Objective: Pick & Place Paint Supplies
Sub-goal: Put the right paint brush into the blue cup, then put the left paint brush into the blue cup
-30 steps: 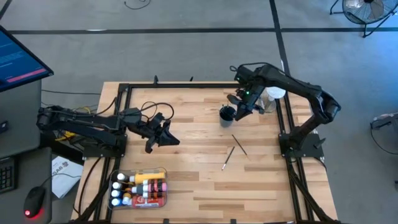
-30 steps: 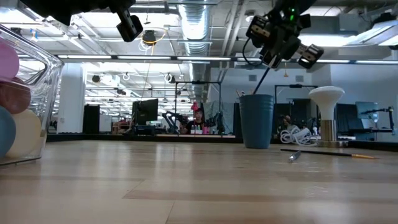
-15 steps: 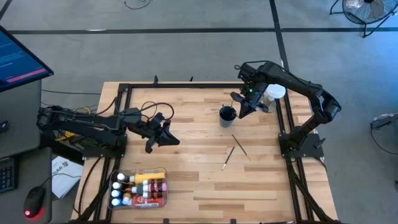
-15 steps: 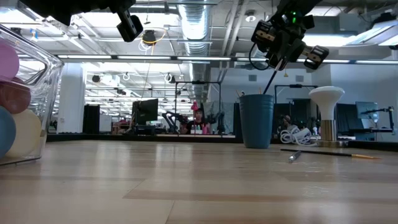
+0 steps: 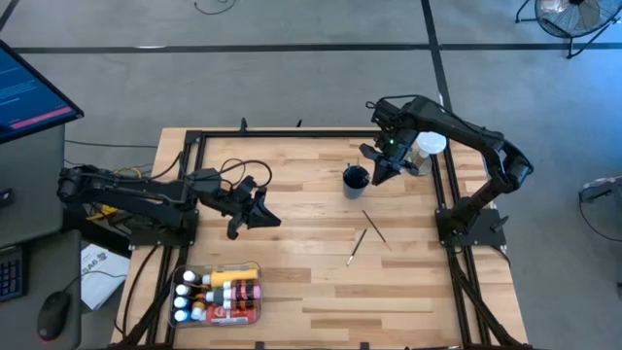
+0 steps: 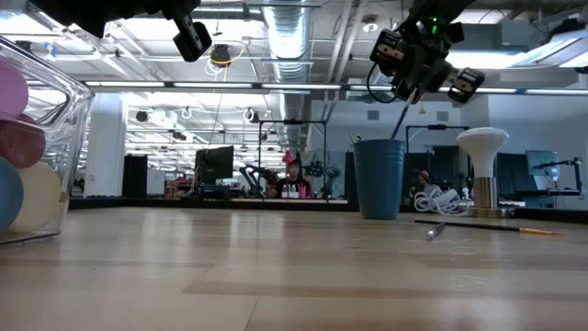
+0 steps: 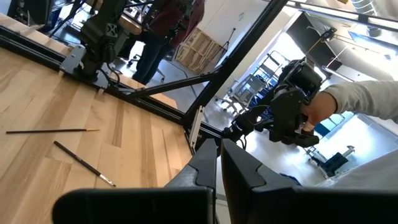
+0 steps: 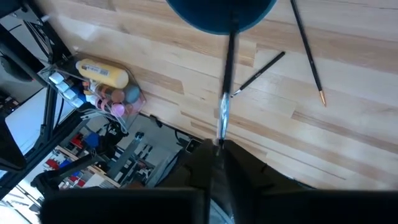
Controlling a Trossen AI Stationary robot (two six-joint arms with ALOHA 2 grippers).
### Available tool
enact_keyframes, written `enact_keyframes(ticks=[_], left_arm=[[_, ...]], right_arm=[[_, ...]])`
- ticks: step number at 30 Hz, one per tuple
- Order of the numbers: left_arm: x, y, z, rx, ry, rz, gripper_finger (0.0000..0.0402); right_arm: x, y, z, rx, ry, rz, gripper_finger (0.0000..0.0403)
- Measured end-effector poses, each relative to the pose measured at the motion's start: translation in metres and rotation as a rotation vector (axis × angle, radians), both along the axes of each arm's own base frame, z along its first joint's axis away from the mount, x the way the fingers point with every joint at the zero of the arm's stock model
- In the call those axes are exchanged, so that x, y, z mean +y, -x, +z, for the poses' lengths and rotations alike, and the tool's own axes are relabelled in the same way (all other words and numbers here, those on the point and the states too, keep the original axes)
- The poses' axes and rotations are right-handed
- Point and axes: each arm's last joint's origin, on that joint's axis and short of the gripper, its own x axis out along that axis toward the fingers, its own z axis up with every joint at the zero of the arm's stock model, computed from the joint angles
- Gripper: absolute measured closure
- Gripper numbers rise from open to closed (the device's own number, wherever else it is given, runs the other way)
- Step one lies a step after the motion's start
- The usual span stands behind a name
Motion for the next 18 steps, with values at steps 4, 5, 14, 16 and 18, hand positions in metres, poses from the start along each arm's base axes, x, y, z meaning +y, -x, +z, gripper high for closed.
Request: enact_keyframes(ticks=[4, 5, 14, 16, 18], left_arm=[[0.0000, 0.0000, 0.0000, 0.000, 0.000, 0.000, 0.0402], [0.0000, 0.0000, -0.0001, 0.001, 0.000, 0.000, 0.0402], [0.0000, 0.0000, -0.0002, 0.002, 0.000, 0.000, 0.0402], [0.0000, 0.0000, -0.0002, 0.003, 0.002, 0.000, 0.0402], [0.0000, 0.0000, -0.0002, 0.004, 0.005, 0.000, 0.0402]], right_arm=[[-0.0001, -0.0001, -0.0001, -0.001, 0.002, 0.000, 0.0346], [-0.0004, -0.0004, -0.0001, -0.004, 0.004, 0.000, 0.0339], [-0.0045, -0.0056, 0.0000, -0.058, 0.049, -0.005, 0.0305], [-0.0051, -0.0065, 0.0002, -0.088, 0.074, 0.021, 0.0304], [-0.0034, -0.0076, 0.0015, -0.127, 0.108, 0.066, 0.0303]])
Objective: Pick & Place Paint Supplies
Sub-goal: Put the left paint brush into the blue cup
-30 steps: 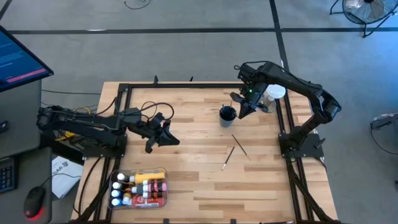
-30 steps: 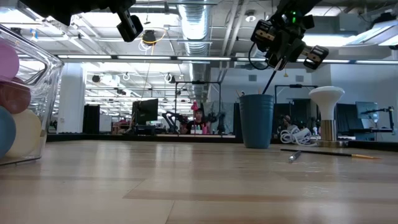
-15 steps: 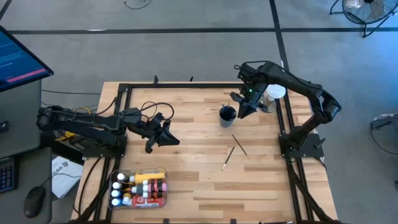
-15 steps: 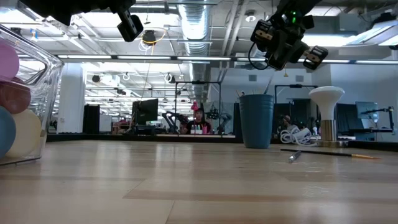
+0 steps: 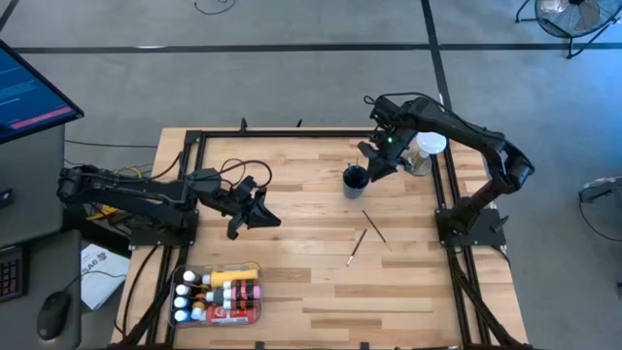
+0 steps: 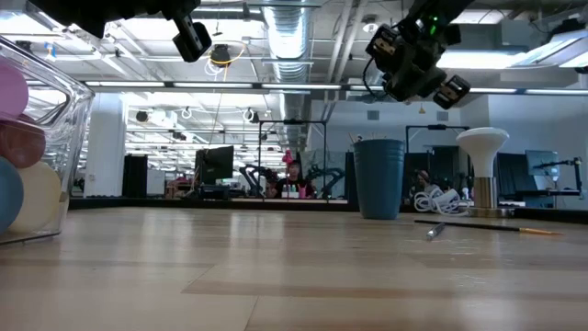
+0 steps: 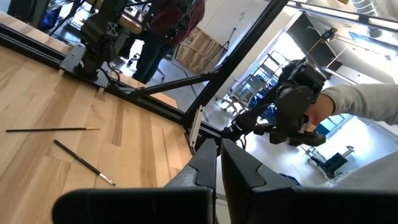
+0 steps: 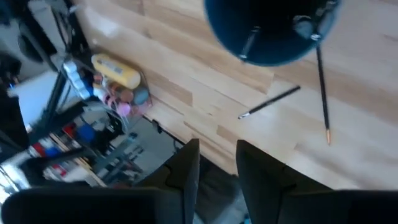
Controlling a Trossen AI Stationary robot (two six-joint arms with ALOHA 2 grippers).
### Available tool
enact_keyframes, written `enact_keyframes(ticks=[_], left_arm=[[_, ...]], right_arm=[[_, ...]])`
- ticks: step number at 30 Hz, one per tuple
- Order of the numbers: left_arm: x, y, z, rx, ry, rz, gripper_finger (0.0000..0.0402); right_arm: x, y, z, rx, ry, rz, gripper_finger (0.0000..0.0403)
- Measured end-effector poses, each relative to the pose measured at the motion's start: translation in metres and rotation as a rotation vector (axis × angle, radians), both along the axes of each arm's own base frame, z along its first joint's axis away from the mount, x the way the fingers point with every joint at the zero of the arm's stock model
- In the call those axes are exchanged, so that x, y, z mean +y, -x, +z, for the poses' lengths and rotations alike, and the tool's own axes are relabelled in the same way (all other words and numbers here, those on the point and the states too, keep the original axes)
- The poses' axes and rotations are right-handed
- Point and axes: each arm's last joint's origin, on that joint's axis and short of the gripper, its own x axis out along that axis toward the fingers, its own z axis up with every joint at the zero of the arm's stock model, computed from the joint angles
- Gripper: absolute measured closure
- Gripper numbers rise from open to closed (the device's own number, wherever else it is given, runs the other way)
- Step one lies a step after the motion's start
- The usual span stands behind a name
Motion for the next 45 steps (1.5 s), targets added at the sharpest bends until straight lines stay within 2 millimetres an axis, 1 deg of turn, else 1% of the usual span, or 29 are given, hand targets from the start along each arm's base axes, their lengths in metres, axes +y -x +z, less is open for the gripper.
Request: enact_keyframes(ticks=[5, 9, 11, 15, 18, 21, 27, 31, 38, 40, 45], left_arm=[[0.000, 0.000, 0.000, 0.000, 0.001, 0.001, 0.0402], [0.001, 0.000, 0.000, 0.000, 0.001, 0.021, 0.0402], [0.001, 0.000, 0.000, 0.001, 0.002, 0.033, 0.0402], [0.002, -0.001, 0.000, -0.001, 0.002, 0.067, 0.0402], [0.003, -0.001, 0.000, -0.001, 0.002, 0.102, 0.0402], [0.003, -0.001, 0.000, -0.003, 0.002, 0.117, 0.0402], [0.003, -0.001, 0.001, -0.001, 0.019, 0.117, 0.0402], [0.003, -0.001, 0.001, 0.001, 0.023, 0.117, 0.0402], [0.003, -0.001, 0.001, 0.002, 0.027, 0.117, 0.0401], [0.003, -0.001, 0.001, 0.002, 0.028, 0.117, 0.0401], [0.003, -0.001, 0.001, 0.003, 0.034, 0.117, 0.0401]], right_arm=[[0.018, -0.003, 0.009, -0.061, 0.120, 0.135, 0.0303], [0.038, -0.002, 0.023, -0.048, 0.299, 0.189, 0.0303], [0.049, -0.001, 0.032, -0.049, 0.382, 0.183, 0.0303], [0.069, 0.003, 0.053, -0.115, 0.537, 0.150, 0.0303], [0.085, 0.008, 0.066, -0.146, 0.596, 0.105, 0.0303], [0.097, 0.014, 0.074, -0.167, 0.594, 0.074, 0.0303], [0.128, 0.021, 0.085, -0.186, 0.475, 0.012, 0.0303], [0.150, 0.018, 0.087, -0.194, 0.410, 0.034, 0.0303], [0.176, 0.006, 0.085, -0.170, 0.274, -0.016, 0.0303], [0.181, 0.003, 0.082, -0.174, 0.296, 0.035, 0.0303], [0.189, -0.008, 0.069, -0.189, 0.404, 0.229, 0.0303]])
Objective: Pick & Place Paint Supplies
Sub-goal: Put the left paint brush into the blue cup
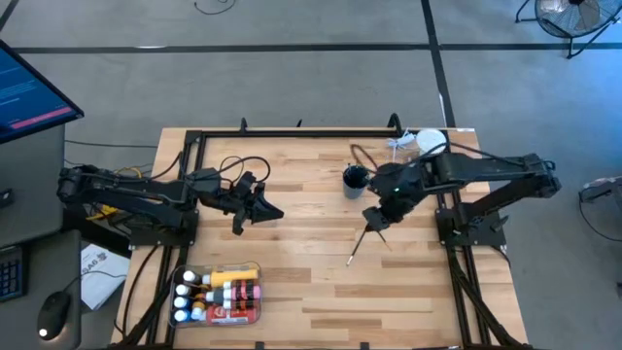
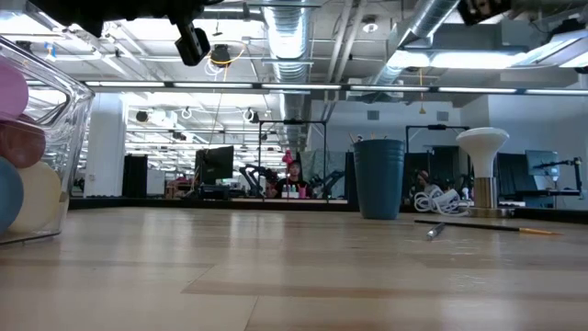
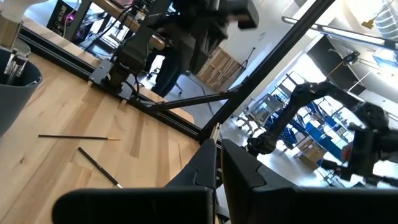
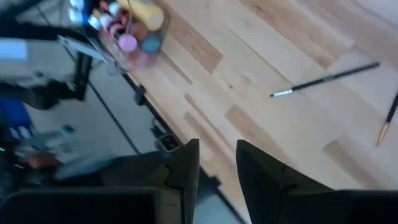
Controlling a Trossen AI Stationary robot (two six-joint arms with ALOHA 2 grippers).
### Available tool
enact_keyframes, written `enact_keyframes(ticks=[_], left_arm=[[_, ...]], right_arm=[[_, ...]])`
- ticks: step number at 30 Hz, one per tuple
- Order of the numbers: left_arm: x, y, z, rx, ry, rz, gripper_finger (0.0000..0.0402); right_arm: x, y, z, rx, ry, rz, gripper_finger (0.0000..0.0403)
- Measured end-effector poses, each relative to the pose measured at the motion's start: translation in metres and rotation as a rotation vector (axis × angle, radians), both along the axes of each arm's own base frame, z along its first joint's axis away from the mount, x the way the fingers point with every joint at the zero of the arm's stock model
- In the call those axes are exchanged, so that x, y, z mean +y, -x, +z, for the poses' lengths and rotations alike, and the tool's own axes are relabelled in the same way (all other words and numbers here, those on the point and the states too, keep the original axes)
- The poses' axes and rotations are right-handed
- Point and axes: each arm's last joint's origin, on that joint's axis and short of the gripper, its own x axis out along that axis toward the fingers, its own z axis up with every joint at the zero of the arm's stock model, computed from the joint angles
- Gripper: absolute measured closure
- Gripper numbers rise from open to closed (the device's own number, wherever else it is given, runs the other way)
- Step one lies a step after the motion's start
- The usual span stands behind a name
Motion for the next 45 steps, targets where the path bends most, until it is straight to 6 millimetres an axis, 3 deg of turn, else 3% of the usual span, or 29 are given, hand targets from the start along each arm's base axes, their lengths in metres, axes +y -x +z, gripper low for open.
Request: enact_keyframes(ticks=[7, 13, 18, 23, 28, 32, 37, 39, 45], left_arm=[[0.001, 0.000, 0.000, 0.003, 0.009, 0.003, 0.0401], [0.001, 0.000, 0.000, 0.010, 0.039, 0.014, 0.0401], [0.003, 0.000, 0.000, 0.013, 0.068, 0.059, 0.0401], [0.006, -0.001, 0.001, 0.001, 0.107, 0.183, 0.0401], [0.009, -0.001, 0.004, -0.025, 0.147, 0.284, 0.0401], [0.012, -0.001, 0.004, -0.031, 0.147, 0.326, 0.0401], [0.019, 0.000, 0.004, -0.032, 0.140, 0.348, 0.0401], [0.020, 0.000, 0.004, -0.031, 0.142, 0.335, 0.0401], [0.016, -0.001, 0.003, -0.028, 0.088, 0.240, 0.0401]], right_arm=[[-0.007, -0.027, -0.015, -0.011, 0.006, 0.029, 0.0303], [0.006, -0.033, -0.026, 0.022, 0.230, -0.024, 0.0303], [0.037, -0.017, -0.023, 0.008, 0.424, -0.185, 0.0303], [0.071, -0.003, -0.019, -0.094, 0.508, -0.329, 0.0303], [0.098, 0.005, -0.026, -0.102, 0.529, -0.269, 0.0303], [0.130, 0.020, -0.038, -0.089, 0.535, -0.260, 0.0303], [0.169, 0.039, -0.069, -0.176, 0.563, -0.557, 0.0303], [0.184, 0.035, -0.084, -0.167, 0.512, -0.592, 0.0303], [0.220, 0.009, -0.122, -0.109, 0.401, -0.481, 0.0303]])
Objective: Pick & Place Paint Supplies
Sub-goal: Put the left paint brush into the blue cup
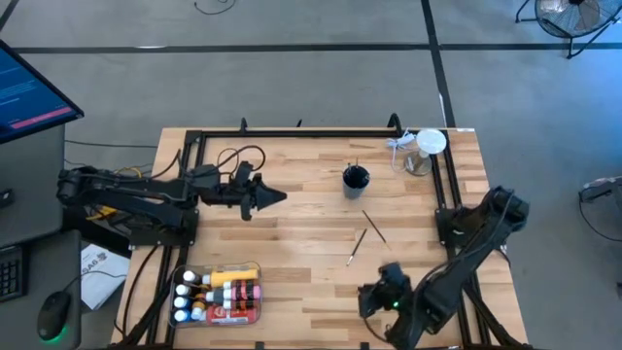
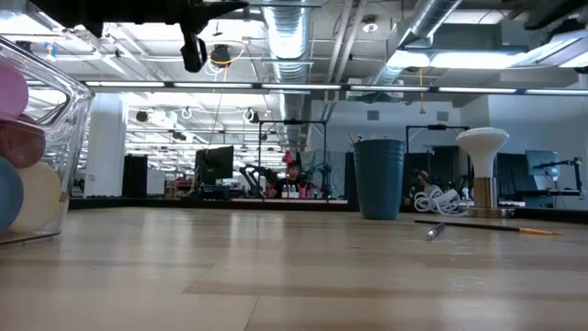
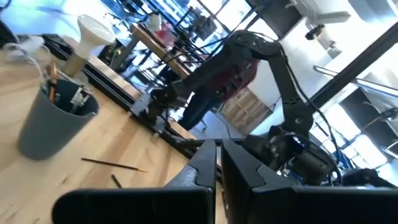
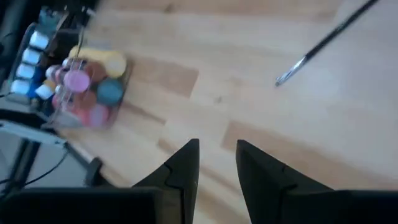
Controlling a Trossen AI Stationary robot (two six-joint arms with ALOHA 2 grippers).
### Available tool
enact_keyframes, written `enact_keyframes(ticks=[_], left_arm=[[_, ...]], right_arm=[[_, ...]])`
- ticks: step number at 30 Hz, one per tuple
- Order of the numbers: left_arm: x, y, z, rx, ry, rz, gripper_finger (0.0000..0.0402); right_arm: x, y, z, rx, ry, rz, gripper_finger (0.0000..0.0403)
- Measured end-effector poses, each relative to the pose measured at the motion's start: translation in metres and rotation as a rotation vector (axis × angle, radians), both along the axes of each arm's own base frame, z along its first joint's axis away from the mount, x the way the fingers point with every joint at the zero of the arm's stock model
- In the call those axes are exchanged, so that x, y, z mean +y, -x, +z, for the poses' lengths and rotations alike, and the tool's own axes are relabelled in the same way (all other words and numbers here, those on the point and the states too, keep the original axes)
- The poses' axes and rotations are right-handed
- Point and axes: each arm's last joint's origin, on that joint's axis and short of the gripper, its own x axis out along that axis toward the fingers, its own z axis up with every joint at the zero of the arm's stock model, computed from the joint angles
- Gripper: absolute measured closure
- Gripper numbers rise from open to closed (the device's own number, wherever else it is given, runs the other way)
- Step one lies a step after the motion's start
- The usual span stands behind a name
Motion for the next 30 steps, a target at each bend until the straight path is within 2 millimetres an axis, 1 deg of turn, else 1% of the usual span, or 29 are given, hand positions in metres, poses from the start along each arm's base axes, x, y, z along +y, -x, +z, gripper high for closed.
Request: enact_keyframes(ticks=[3, 6, 10, 12, 14, 16, 19, 21, 23, 25, 28, 30], left_arm=[[0.000, -0.001, -0.002, 0.015, 0.024, -0.004, 0.0401], [-0.002, -0.002, -0.002, 0.009, 0.022, -0.004, 0.0401], [-0.001, -0.004, -0.005, 0.020, 0.079, 0.033, 0.0401], [-0.001, -0.004, -0.004, 0.011, 0.076, 0.032, 0.0401], [-0.001, -0.004, -0.004, 0.010, 0.072, 0.034, 0.0401], [-0.001, -0.004, -0.003, 0.002, 0.071, 0.033, 0.0401], [-0.001, -0.004, -0.003, -0.001, 0.071, 0.033, 0.0401], [-0.001, -0.004, -0.002, -0.004, 0.085, 0.032, 0.0401], [-0.002, -0.004, -0.002, -0.007, 0.088, 0.022, 0.0401], [-0.002, -0.003, 0.000, -0.017, 0.085, 0.007, 0.0401], [-0.002, -0.003, 0.000, -0.019, 0.084, 0.005, 0.0401], [-0.002, -0.003, 0.000, -0.024, 0.084, 0.004, 0.0401]], right_arm=[[0.010, -0.008, -0.014, -0.017, -0.047, -0.019, 0.0303], [0.013, -0.019, -0.029, -0.024, -0.065, -0.047, 0.0303], [0.013, -0.043, -0.048, -0.064, -0.128, -0.098, 0.0303], [0.010, -0.052, -0.057, -0.054, -0.139, -0.118, 0.0303], [0.003, -0.063, -0.062, -0.019, -0.214, -0.154, 0.0303], [-0.008, -0.073, -0.063, 0.042, -0.285, -0.175, 0.0303], [-0.033, -0.088, -0.053, 0.070, -0.363, -0.231, 0.0303], [-0.054, -0.094, -0.039, 0.058, -0.391, -0.274, 0.0303], [-0.074, -0.097, -0.023, 0.069, -0.394, -0.276, 0.0303], [-0.094, -0.095, -0.012, 0.132, -0.354, -0.244, 0.0303], [-0.123, -0.093, 0.000, 0.231, -0.310, -0.151, 0.0303], [-0.138, -0.095, 0.008, 0.255, -0.324, -0.077, 0.0303]])
